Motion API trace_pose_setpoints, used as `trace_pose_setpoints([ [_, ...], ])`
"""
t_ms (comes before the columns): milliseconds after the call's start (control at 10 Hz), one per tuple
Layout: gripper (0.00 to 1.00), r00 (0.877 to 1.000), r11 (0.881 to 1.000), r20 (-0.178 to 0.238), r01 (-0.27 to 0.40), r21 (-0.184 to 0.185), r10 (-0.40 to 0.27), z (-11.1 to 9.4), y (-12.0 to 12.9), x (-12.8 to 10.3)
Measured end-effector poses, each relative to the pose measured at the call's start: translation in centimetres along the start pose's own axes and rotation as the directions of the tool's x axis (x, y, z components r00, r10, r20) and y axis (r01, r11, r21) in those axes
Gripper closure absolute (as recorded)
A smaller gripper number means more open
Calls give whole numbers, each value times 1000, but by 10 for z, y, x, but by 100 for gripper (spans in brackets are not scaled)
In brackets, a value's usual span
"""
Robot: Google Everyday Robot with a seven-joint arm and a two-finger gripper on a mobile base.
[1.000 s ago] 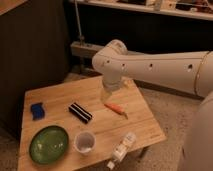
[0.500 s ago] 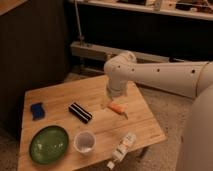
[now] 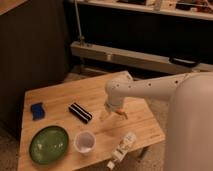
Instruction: Place the pepper in the ceramic bowl
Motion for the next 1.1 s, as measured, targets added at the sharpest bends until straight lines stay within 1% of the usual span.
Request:
trace_pose_setpoints([
  [100,20,1000,1000,8,7,18,-8,6,-2,-3],
  [200,20,1000,999,17,15,35,-16,7,-7,-10],
  [400,20,999,998,16,31,60,-32,4,-28,-26],
  [500,20,999,998,7,31,56,-32,9,-36,-32],
  [600,20,1000,999,0,31,43,-31,16,-37,-35],
  [700,20,1000,999,-9,29,24,-29,24,-39,-36],
  [800,21,999,1000,-24,28,-9,-28,36,-39,-36],
  [1000,33,999,999,-40,31,-32,-32,44,-36,-35],
  [1100,46,998,999,-53,30,-40,-32,48,-36,-34],
])
